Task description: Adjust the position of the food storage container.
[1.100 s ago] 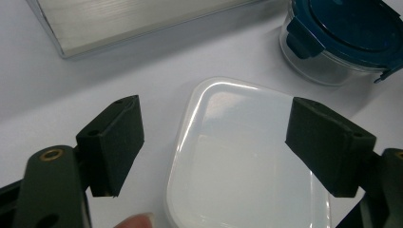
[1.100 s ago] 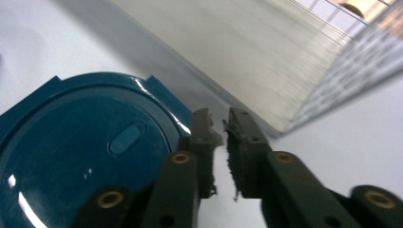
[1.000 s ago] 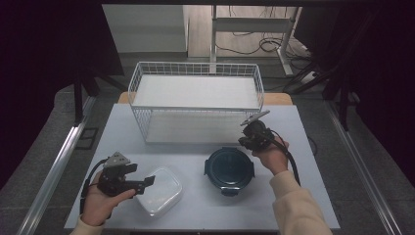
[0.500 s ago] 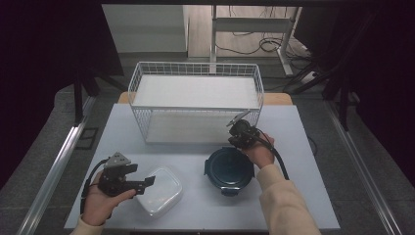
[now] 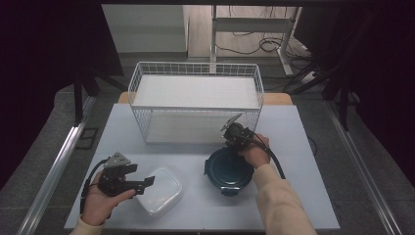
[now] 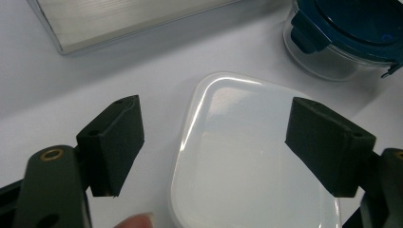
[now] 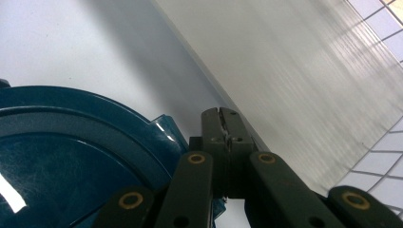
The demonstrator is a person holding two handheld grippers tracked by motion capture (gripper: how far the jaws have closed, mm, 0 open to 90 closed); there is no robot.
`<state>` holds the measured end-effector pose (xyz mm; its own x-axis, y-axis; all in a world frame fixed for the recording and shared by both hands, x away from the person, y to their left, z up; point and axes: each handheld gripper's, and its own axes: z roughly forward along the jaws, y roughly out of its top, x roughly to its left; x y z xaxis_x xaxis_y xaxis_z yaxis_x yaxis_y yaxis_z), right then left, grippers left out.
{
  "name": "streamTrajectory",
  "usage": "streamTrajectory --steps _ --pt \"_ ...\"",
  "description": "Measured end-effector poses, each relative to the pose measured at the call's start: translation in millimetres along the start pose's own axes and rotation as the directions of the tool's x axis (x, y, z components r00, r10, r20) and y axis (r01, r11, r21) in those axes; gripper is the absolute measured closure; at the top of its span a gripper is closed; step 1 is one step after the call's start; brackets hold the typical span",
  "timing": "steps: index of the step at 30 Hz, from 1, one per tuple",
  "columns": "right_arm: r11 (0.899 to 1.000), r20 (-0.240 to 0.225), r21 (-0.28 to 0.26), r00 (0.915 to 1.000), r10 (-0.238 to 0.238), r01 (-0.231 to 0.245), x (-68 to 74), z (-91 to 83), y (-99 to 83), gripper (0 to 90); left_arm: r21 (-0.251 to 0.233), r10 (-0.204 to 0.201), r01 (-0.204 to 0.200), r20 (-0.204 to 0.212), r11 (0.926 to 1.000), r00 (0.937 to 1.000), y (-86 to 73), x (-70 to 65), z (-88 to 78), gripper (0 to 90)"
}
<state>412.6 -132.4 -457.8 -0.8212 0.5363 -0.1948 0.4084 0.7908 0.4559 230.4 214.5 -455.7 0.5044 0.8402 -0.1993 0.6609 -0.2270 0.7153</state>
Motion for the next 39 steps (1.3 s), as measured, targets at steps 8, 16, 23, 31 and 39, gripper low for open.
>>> streamTrajectory --steps 8,16,23,31,39 --pt "1.000 0.007 0.005 0.9996 -0.029 0.029 4.5 -0.2 0.5 89.8 0.003 0.003 -0.003 0.000 1.0000 1.0000 -0.1 -0.4 1.1 20.3" --pt "0.998 0.001 0.016 0.9978 -0.066 0.066 15.7 -2.7 1.0 89.9 0.007 0.003 -0.004 0.002 1.0000 1.0000 0.0 -1.7 1.8 20.3" --pt "0.996 -0.021 0.008 0.9956 -0.092 0.092 29.0 -7.3 -2.9 89.9 0.006 0.004 -0.004 0.003 1.0000 1.0000 0.2 -2.2 1.2 20.2" --pt "0.994 -0.057 0.009 0.9927 -0.106 0.106 45.0 -15.3 -10.7 89.9 0.005 0.009 -0.009 0.004 0.9999 0.9999 0.5 -3.7 1.3 20.2" --pt "0.996 -0.075 -0.003 0.9930 -0.091 0.091 52.3 -20.8 -19.4 90.0 0.006 0.007 -0.007 0.003 1.0000 1.0000 0.5 -4.4 1.4 20.2"
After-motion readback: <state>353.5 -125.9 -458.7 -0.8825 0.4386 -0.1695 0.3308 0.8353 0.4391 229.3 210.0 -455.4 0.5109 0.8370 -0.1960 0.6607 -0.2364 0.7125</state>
